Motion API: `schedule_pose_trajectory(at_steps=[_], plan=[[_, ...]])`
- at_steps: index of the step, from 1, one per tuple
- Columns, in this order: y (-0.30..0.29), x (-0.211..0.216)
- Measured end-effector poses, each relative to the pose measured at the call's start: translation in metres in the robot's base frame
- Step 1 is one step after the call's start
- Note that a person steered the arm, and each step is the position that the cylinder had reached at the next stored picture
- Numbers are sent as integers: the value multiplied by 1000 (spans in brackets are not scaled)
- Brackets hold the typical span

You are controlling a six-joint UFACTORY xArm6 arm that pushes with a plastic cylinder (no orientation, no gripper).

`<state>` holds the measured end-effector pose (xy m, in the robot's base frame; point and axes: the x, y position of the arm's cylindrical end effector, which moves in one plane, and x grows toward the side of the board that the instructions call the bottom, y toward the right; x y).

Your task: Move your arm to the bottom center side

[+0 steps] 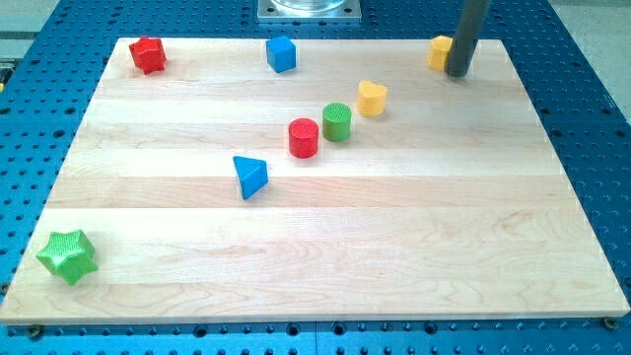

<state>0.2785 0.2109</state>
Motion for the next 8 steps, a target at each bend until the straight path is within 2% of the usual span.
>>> schedule_pose_trajectory(at_steps=[1, 3, 4, 5, 7, 8], plan=[[-1, 24], [-2, 25], [-26, 32], [-32, 57], [-115, 127], [-141, 241]])
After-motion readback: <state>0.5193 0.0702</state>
